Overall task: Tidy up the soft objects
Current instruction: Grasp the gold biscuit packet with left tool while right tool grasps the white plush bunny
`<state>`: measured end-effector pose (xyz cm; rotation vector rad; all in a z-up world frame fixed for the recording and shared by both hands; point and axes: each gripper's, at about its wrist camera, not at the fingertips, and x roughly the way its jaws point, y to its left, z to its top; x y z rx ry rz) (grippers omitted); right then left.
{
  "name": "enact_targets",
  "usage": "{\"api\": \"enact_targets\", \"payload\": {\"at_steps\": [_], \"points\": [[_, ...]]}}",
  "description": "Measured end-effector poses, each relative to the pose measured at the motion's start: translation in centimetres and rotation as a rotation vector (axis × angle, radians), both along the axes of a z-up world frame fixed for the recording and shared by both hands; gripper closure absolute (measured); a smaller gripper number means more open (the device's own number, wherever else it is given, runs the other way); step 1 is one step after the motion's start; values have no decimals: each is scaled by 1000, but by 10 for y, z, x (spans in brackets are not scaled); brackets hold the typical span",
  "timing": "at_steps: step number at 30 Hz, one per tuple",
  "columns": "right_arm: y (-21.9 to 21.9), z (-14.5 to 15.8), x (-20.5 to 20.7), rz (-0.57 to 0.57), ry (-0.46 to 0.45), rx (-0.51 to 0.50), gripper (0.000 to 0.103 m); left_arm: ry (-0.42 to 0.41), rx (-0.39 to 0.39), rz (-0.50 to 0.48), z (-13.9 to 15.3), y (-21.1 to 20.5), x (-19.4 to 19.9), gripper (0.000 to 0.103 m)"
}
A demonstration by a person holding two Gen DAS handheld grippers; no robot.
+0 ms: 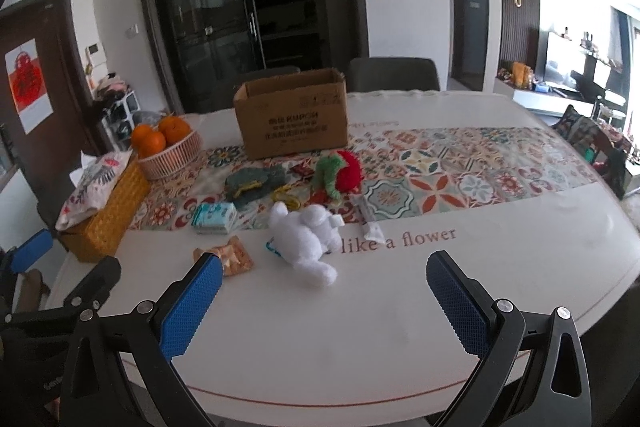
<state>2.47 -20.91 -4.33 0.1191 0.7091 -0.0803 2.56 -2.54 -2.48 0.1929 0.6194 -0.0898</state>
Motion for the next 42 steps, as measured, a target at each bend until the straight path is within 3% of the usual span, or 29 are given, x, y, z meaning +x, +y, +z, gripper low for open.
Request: {"api": "enact_targets", "payload": {"at_steps": [9, 13, 24, 28, 33, 42], "points": [[4, -34, 42, 32, 100, 36, 0, 75, 82, -119, -32, -7, 34, 3], [10, -46, 68, 23, 142, 41, 0, 117, 111, -215, -49, -9, 65, 9], [24, -88, 124, -16, 242, 45, 1, 278, 124, -440, -100, -14, 134, 19], [22, -106, 144, 14, 289, 39, 1, 353, 123, -470, -124, -22, 150, 26], [17, -129, 165, 51, 349, 44, 2, 426, 126, -473, -145, -29, 164, 27], [11, -156, 193, 94, 416, 56, 2, 491, 89, -402, -169, -29, 183, 38]]}}
